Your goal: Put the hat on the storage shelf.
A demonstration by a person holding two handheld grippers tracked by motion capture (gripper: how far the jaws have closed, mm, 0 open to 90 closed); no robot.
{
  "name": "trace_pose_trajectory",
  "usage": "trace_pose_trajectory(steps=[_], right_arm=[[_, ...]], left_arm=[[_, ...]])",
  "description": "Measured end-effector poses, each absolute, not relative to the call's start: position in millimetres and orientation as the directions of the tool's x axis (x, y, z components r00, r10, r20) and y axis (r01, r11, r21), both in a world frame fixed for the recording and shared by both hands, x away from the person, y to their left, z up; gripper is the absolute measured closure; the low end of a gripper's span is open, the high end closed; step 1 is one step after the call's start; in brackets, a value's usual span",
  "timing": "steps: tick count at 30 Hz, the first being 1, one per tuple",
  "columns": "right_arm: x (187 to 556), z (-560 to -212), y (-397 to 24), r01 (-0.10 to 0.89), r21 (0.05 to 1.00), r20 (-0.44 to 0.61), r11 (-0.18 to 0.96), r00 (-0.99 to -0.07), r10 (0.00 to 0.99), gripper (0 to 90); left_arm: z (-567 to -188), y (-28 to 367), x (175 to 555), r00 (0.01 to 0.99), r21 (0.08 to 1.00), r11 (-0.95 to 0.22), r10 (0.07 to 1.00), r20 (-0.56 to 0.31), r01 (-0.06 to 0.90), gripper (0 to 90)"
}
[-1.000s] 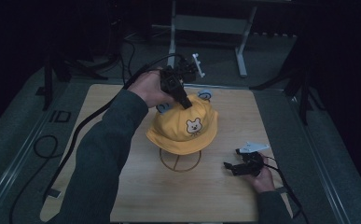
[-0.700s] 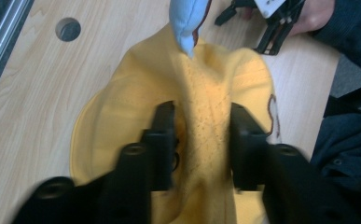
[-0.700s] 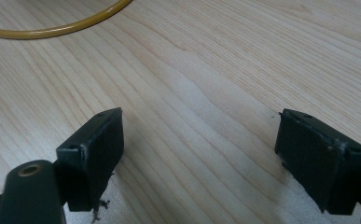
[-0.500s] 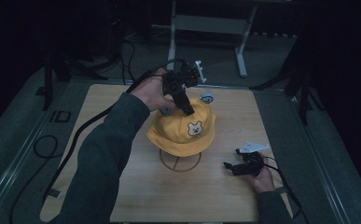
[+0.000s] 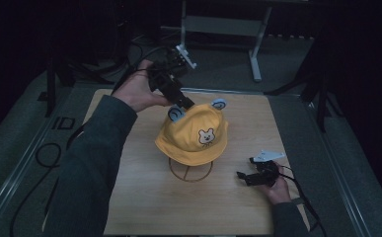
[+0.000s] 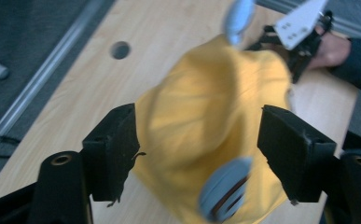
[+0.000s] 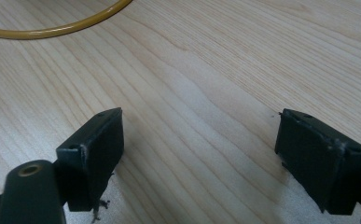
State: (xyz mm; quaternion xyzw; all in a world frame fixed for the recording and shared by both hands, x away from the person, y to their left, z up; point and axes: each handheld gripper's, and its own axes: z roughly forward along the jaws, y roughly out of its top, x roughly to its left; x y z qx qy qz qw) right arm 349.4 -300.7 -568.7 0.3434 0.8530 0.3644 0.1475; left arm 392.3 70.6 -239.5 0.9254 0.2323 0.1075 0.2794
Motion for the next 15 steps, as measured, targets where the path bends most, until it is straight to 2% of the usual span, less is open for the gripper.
trace_pose_trajectory(steps=[3,8,15], right_arm=[[349.4,-568.7,-300.7,0.479,0.723,-0.001,0.498,-0.720,0.694,15.3],[349.4,-568.7,-300.7,0.478,0.724,-0.001,0.497,-0.720,0.694,15.3],[349.5,-568.8,-300.8,0.477,0.724,-0.001,0.498,-0.721,0.693,15.3]], left_arm=[[-241.6,95.1,394.4,0.830,0.583,-0.697,0.553,0.067,0.417,22.3],[-248.1,118.7,395.9,0.798,0.586,-0.666,0.600,0.052,0.462,17.5],[-255.0,144.4,394.7,0.769,0.589,-0.636,0.638,0.039,0.498,16.7]])
